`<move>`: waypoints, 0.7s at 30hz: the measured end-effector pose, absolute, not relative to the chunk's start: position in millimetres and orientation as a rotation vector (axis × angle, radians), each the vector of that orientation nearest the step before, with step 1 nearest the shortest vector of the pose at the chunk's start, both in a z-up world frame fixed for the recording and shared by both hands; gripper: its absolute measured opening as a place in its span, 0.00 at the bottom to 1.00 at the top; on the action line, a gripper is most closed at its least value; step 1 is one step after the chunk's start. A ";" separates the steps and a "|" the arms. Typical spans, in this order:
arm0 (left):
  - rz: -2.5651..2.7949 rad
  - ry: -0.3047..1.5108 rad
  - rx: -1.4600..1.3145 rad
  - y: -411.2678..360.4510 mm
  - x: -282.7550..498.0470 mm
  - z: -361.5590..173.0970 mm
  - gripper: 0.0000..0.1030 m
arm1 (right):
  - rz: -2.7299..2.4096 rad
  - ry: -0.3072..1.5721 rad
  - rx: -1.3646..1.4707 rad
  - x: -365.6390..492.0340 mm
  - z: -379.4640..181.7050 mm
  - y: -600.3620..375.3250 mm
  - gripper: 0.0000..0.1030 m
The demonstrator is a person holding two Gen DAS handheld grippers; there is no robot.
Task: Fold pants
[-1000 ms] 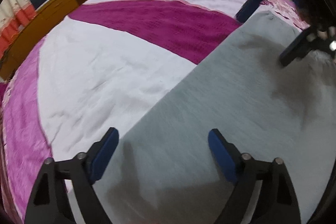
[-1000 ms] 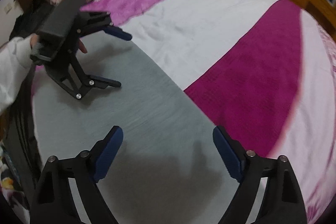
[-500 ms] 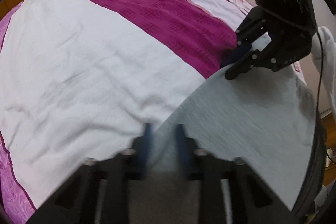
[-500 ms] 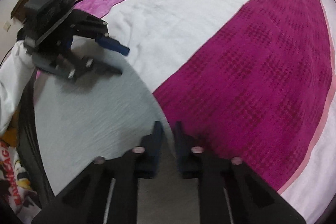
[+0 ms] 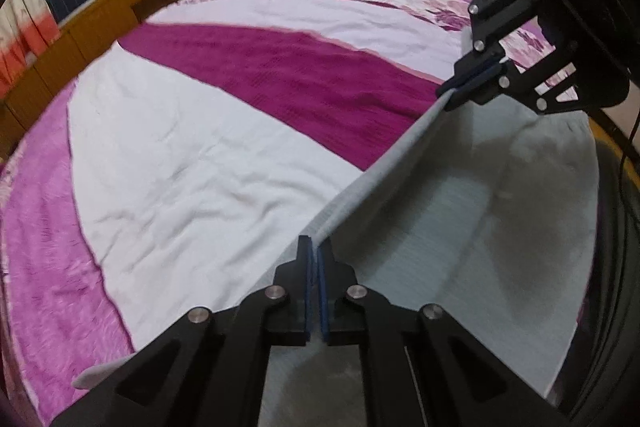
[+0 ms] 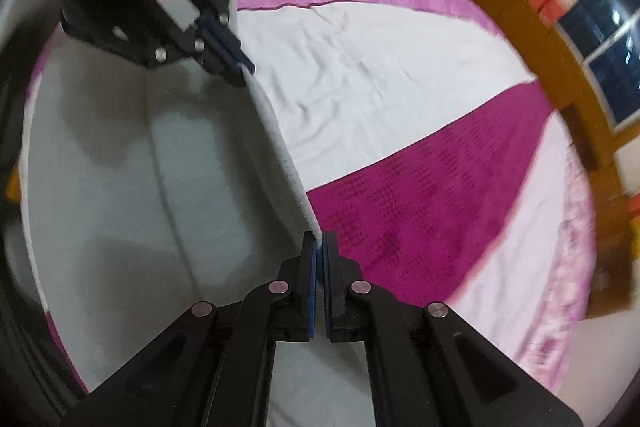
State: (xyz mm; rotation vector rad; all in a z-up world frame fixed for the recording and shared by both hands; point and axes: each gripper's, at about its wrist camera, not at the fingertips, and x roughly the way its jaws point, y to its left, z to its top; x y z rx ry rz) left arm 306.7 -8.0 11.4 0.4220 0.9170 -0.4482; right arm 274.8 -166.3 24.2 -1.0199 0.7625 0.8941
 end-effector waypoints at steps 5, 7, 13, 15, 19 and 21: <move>-0.393 0.855 0.463 -20.1 253.0 29.8 0.02 | 0.823 0.664 -1.112 227.9 31.6 -162.6 0.00; -0.380 0.838 0.471 -26.1 237.5 33.3 0.02 | 0.800 0.634 -1.132 209.6 37.1 -168.1 0.00; -0.400 0.836 0.512 -39.6 189.0 32.4 0.02 | 0.764 0.590 -1.168 173.8 34.1 -168.6 0.00; -0.402 0.840 0.525 -45.8 175.7 30.1 0.02 | 0.751 0.569 -1.189 159.2 31.3 -171.6 0.00; -0.405 0.845 0.560 -56.6 150.5 21.9 0.02 | 0.716 0.508 -1.250 131.0 19.9 -173.9 0.00; -0.404 0.852 0.587 -62.8 139.1 15.1 0.02 | 0.711 0.497 -1.270 116.8 9.8 -174.7 0.00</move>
